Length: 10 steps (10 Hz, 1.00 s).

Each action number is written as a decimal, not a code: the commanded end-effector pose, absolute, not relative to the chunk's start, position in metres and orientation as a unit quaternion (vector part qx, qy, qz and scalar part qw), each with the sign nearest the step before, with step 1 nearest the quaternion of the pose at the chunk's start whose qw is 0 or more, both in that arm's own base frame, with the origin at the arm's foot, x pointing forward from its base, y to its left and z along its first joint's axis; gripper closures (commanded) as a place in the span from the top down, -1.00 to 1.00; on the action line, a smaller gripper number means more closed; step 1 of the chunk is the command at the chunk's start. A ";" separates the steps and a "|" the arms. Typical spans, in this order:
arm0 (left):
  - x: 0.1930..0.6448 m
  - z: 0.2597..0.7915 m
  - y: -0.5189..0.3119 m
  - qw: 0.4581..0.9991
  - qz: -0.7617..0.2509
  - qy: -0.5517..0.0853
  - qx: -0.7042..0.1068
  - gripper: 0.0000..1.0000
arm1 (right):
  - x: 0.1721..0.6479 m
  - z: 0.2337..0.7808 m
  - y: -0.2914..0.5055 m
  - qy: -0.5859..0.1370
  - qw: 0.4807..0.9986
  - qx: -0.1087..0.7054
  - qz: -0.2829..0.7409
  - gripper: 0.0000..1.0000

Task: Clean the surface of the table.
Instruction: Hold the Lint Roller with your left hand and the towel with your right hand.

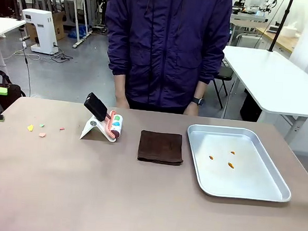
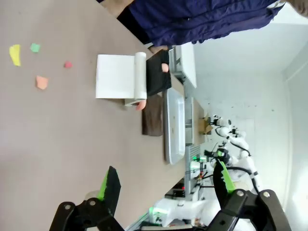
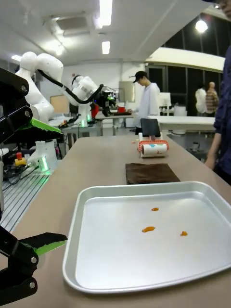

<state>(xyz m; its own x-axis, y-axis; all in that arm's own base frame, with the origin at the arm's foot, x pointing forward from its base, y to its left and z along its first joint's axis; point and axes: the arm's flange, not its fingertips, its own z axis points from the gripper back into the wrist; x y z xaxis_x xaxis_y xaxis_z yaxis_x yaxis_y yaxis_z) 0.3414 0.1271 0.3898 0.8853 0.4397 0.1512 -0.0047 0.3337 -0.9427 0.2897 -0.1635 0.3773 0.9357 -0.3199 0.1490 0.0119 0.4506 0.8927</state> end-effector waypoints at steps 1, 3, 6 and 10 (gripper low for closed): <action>0.340 0.384 0.110 0.782 0.147 -0.203 -0.570 1.00 | 0.294 0.362 -0.167 -0.167 0.819 0.537 -0.111 1.00; 0.343 0.382 0.116 0.789 0.161 -0.205 -0.557 1.00 | 0.292 0.362 -0.172 -0.203 0.817 0.528 -0.113 1.00; 0.352 0.385 0.114 0.786 0.157 -0.189 -0.568 1.00 | 0.290 0.361 -0.172 -0.157 0.824 0.530 -0.126 1.00; 0.350 0.384 0.114 0.792 0.160 -0.183 -0.560 1.00 | 0.288 0.368 -0.155 -0.167 0.846 0.495 -0.103 1.00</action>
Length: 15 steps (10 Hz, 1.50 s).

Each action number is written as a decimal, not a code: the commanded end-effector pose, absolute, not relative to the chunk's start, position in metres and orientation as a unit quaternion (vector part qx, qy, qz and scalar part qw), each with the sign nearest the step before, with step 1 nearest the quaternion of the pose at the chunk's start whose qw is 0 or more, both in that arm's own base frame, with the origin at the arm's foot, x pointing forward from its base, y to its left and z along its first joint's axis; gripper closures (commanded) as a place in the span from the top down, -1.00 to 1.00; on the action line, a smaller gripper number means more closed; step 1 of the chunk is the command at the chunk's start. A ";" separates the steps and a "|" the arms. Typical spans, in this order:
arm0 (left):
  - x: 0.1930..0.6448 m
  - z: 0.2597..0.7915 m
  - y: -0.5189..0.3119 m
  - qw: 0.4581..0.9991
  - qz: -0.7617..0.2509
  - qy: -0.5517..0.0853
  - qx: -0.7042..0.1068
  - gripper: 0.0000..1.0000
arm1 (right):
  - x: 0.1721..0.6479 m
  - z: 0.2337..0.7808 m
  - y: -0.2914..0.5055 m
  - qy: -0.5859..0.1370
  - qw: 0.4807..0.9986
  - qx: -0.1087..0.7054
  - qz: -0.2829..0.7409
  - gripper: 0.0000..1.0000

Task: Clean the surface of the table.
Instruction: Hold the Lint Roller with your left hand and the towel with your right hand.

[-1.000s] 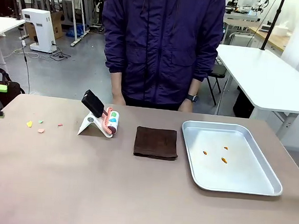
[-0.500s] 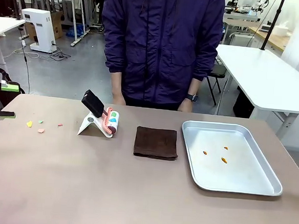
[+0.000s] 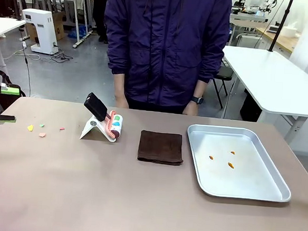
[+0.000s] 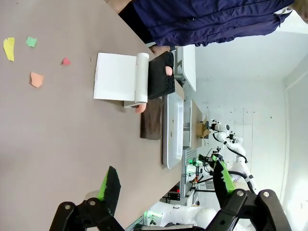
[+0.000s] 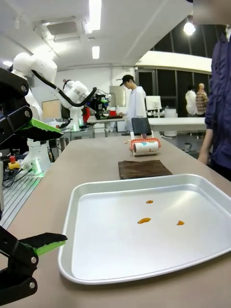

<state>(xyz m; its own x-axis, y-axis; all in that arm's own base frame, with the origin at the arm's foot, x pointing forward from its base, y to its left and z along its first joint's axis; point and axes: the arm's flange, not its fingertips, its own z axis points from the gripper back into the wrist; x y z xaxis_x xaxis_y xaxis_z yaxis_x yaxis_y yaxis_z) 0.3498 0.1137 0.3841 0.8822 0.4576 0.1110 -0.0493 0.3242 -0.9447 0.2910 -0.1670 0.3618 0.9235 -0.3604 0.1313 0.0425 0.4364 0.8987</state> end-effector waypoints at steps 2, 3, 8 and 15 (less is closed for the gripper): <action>0.366 0.418 0.093 0.819 0.115 -0.190 -0.529 1.00 | 0.303 0.405 -0.096 -0.189 0.885 0.423 -0.050 1.00; 0.382 0.434 0.077 0.833 0.111 -0.175 -0.514 1.00 | 0.314 0.420 -0.060 -0.188 0.900 0.393 -0.016 1.00; 0.476 0.466 -0.019 0.903 0.087 -0.104 -0.409 1.00 | 0.381 0.438 0.140 -0.148 0.951 0.267 0.042 1.00; 0.518 0.442 -0.060 0.929 0.055 -0.062 -0.359 1.00 | 0.453 0.369 0.299 -0.121 0.977 0.157 -0.079 1.00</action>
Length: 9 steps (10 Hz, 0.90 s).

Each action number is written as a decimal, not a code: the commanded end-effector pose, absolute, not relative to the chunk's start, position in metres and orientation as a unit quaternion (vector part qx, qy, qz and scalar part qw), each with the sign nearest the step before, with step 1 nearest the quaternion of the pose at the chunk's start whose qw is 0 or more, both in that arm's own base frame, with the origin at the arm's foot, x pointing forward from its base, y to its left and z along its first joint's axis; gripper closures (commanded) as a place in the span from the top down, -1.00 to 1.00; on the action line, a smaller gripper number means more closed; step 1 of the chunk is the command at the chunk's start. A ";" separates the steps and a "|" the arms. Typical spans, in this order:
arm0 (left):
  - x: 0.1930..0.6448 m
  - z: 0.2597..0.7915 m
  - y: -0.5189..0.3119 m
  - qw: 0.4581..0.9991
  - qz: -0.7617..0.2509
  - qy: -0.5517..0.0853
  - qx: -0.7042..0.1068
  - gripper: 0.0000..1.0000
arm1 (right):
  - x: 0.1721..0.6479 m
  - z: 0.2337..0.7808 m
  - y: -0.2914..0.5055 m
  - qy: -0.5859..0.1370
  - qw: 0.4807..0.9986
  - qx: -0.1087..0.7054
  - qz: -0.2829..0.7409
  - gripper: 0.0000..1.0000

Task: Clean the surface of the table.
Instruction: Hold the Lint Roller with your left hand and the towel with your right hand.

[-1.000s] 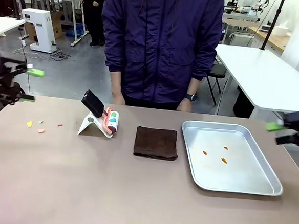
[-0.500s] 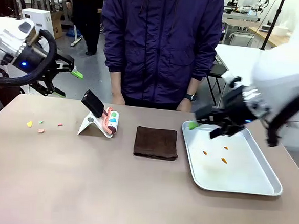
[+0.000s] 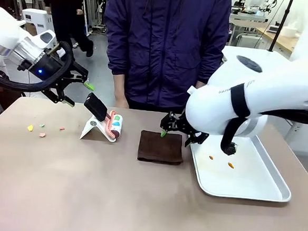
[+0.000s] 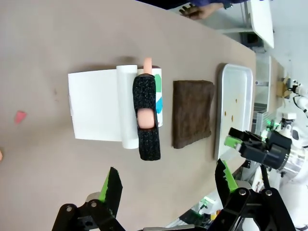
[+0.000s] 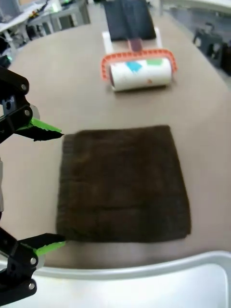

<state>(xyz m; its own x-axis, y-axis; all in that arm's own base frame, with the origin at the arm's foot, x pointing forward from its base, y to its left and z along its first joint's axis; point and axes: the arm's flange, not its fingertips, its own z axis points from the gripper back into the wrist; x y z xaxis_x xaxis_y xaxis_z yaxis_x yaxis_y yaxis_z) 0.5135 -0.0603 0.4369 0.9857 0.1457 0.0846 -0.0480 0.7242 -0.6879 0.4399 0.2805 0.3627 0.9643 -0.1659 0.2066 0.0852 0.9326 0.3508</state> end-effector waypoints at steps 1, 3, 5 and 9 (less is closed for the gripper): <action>0.522 0.440 -0.061 0.932 0.054 -0.057 -0.353 1.00 | 0.457 0.362 0.299 -0.116 0.978 0.148 -0.089 1.00; 0.521 0.438 -0.062 0.940 0.049 -0.048 -0.335 1.00 | 0.447 0.370 0.290 -0.145 0.971 0.161 -0.099 1.00; 0.518 0.433 -0.063 0.930 0.045 -0.061 -0.361 1.00 | 0.453 0.351 0.282 -0.114 0.978 0.158 -0.076 1.00; 0.534 0.407 -0.068 0.927 0.048 -0.048 -0.369 1.00 | 0.479 0.345 0.300 -0.117 0.979 0.115 -0.121 1.00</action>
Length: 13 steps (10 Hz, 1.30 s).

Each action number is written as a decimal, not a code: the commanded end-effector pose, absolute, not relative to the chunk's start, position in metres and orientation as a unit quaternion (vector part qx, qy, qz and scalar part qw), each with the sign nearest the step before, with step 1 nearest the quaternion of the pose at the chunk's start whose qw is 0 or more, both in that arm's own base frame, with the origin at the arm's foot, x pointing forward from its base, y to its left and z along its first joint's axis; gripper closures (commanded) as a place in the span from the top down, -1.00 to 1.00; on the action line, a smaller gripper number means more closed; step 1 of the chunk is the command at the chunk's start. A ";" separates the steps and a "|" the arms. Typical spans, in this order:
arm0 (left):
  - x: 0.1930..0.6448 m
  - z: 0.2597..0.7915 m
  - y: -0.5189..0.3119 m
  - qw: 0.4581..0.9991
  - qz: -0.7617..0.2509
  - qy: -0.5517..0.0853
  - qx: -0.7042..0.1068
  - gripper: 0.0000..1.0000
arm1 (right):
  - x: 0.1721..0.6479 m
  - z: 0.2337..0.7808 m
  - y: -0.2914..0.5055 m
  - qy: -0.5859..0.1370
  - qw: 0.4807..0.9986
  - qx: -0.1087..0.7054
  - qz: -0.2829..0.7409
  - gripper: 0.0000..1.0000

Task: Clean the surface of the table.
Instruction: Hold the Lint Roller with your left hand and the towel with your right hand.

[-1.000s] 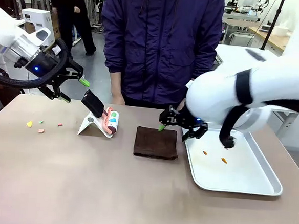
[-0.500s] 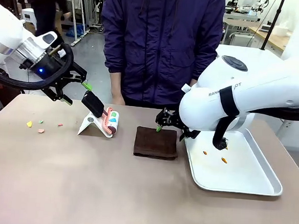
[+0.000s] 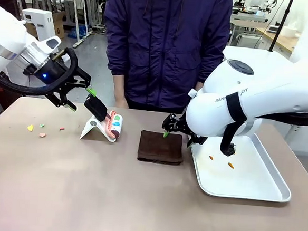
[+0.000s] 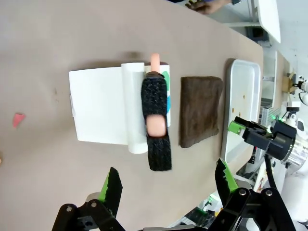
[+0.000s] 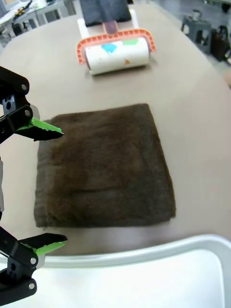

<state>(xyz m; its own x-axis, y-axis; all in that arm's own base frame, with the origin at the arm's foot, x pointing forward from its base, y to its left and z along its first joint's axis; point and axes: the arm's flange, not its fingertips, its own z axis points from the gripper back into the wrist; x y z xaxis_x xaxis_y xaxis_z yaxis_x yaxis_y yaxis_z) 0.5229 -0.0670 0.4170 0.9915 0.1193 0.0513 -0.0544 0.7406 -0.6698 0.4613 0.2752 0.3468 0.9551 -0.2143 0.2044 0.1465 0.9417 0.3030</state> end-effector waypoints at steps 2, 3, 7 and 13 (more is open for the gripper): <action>0.541 0.395 -0.073 0.925 0.060 -0.037 -0.373 1.00 | 0.499 0.333 0.316 -0.097 0.983 0.100 -0.119 1.00; 0.543 0.394 -0.075 0.924 0.057 -0.037 -0.376 1.00 | 0.505 0.331 0.325 -0.096 0.985 0.083 -0.120 1.00; 0.551 0.391 -0.081 0.919 0.050 -0.034 -0.390 1.00 | 0.520 0.326 0.344 -0.093 0.986 0.025 -0.135 1.00; 0.556 0.389 -0.085 0.918 0.041 -0.031 -0.393 1.00 | 0.530 0.307 0.326 -0.073 0.983 -0.020 -0.170 1.00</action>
<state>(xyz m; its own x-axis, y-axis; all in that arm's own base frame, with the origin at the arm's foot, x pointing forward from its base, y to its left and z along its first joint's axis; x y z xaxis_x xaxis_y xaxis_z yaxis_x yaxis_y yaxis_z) 0.5514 -0.0827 0.3882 0.9926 0.1212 0.0075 -0.0800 0.6993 -0.7103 0.5268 0.3202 0.3070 0.9427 -0.3062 0.1326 0.3072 0.9516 0.0136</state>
